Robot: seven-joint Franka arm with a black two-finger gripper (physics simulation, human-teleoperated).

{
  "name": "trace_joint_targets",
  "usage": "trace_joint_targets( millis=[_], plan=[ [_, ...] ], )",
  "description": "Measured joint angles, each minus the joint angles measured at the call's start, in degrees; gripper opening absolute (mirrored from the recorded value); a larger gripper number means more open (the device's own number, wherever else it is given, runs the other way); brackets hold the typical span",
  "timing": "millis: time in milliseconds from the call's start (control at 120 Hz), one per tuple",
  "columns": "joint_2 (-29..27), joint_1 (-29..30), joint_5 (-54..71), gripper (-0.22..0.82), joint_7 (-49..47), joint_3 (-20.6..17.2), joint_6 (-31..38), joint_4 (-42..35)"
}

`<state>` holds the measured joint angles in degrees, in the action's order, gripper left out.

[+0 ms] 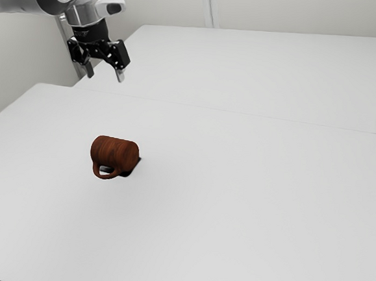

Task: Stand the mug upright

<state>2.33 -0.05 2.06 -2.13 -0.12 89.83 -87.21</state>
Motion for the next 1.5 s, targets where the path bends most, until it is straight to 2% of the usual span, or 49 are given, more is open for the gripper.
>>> trace_joint_targets(
  millis=[358, 583, 733, 1058, 1500],
  plan=[
    [-1.0, -0.8, 0.2, 0.60, 0.9, -0.4, -1.2, -1.7],
    [-4.7, 0.1, -1.1, 0.60, 0.9, -0.3, 1.1, -9.0],
    [-5.3, 3.1, -2.5, 0.60, 0.9, -0.3, 3.8, -12.2],
    [-0.9, 10.7, -10.3, 0.60, 4.2, -0.2, 9.6, -15.5],
    [6.3, 18.9, -22.8, 0.60, 21.2, -0.3, 16.5, -16.1]
  ],
)
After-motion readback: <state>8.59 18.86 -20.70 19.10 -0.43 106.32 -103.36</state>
